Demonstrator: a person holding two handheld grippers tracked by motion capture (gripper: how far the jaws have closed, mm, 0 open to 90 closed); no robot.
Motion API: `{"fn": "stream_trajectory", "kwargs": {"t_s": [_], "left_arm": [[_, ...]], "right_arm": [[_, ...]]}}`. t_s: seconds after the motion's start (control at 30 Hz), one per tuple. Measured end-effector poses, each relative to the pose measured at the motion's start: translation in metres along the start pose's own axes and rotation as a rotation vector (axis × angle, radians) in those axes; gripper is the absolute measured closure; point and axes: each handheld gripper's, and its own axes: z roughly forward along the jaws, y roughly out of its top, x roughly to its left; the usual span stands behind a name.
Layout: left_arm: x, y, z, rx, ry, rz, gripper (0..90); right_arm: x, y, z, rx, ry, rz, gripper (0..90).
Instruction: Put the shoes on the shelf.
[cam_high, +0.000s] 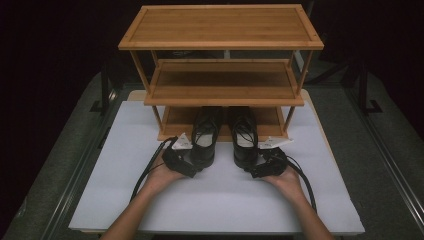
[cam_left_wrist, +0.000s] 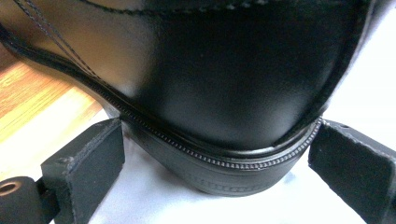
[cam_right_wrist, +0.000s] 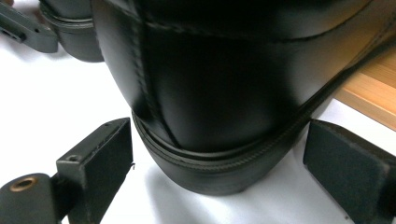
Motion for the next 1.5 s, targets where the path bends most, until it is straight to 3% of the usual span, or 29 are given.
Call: {"fn": "stream_trajectory", "kwargs": {"t_s": [0.13, 0.3, 0.5, 0.53, 0.73, 0.93, 1.1, 1.3, 1.5], "left_arm": [[-0.001, 0.005, 0.002, 0.0, -0.019, -0.02, 3.5], [-0.007, 0.011, 0.009, -0.015, -0.014, -0.004, 4.0], [-0.009, 0.013, 0.013, -0.013, 0.004, 0.009, 5.0], [-0.009, 0.012, 0.014, -0.004, 0.006, 0.012, 5.1], [-0.01, 0.014, 0.013, -0.01, 0.007, 0.009, 5.8], [-0.008, 0.018, 0.011, -0.007, -0.003, 0.0, 6.2], [-0.006, 0.025, 0.006, -0.033, -0.014, -0.015, 6.3], [0.001, 0.036, 0.004, -0.073, -0.019, -0.04, 6.2], [0.01, 0.043, 0.009, -0.084, -0.01, -0.068, 6.2]], "right_arm": [[0.006, 0.004, 0.005, -0.004, 0.013, -0.01, 8.0], [0.015, 0.007, 0.012, -0.005, 0.02, -0.026, 8.1], [0.019, 0.008, 0.014, -0.002, -0.015, -0.026, 10.0], [0.021, 0.008, 0.013, -0.007, -0.043, -0.025, 14.8], [0.022, 0.008, 0.012, -0.011, -0.054, -0.006, 16.3], [0.02, 0.012, 0.01, -0.012, -0.04, -0.002, 16.6], [0.016, 0.016, 0.005, -0.026, -0.019, 0.022, 16.7], [0.004, 0.024, 0.003, -0.04, 0.022, 0.061, 16.7], [-0.006, 0.034, 0.008, -0.051, 0.019, 0.069, 16.7]]}}
